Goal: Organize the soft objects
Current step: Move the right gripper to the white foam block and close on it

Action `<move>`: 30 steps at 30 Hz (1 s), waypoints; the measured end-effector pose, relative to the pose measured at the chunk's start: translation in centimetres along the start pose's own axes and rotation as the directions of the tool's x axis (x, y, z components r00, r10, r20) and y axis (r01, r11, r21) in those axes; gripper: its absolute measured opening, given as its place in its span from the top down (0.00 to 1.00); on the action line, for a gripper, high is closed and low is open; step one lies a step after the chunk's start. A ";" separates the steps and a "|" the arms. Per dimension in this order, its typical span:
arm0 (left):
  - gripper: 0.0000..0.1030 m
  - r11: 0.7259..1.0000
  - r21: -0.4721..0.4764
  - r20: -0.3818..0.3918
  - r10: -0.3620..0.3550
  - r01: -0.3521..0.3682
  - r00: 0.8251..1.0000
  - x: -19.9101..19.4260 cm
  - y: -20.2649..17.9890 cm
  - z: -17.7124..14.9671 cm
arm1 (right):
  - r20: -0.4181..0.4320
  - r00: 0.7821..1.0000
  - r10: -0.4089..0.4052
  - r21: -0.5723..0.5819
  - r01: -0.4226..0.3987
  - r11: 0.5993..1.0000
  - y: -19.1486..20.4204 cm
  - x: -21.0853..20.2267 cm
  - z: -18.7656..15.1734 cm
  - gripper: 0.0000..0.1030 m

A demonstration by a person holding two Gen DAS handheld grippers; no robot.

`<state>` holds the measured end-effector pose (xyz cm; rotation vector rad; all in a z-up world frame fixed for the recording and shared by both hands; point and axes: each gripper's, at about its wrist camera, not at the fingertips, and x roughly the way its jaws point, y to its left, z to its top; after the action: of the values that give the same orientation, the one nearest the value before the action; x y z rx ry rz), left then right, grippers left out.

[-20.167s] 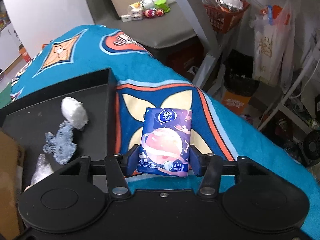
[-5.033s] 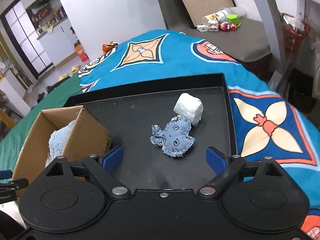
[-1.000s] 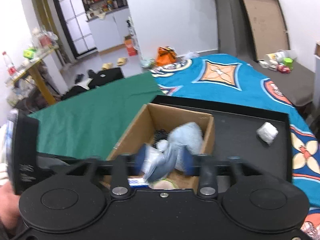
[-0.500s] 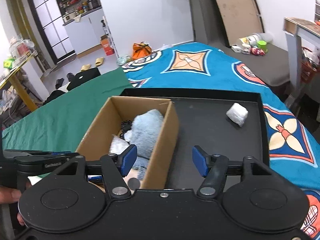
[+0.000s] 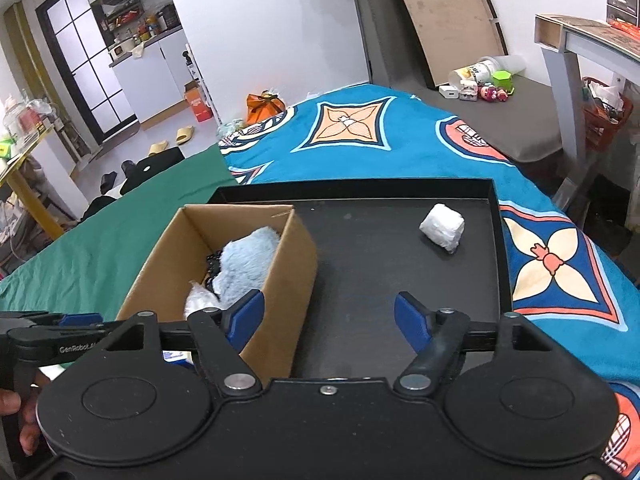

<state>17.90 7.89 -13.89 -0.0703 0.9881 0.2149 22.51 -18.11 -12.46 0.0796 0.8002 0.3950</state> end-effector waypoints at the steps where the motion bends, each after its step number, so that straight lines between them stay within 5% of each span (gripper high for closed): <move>1: 0.53 1.000 0.003 -0.003 0.006 -0.006 1.000 0.0 -0.1 0.0 | 0.000 1.000 0.001 0.001 -0.001 1.000 -0.3 0.1 0.1 0.31; 9: 0.51 0.997 0.028 -0.020 0.068 -0.068 0.997 0.4 -0.8 0.2 | 0.015 1.000 0.007 0.007 -0.007 1.000 -2.6 1.0 0.9 0.23; 30: 0.50 0.976 0.105 -0.042 0.195 -0.190 0.980 1.3 -2.9 0.5 | 0.048 0.998 0.035 0.061 -0.038 0.997 -8.3 5.8 2.4 0.22</move>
<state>19.61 5.37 -14.78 0.1134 1.0571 0.3420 30.50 -23.45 -16.54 0.1608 0.7651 0.4018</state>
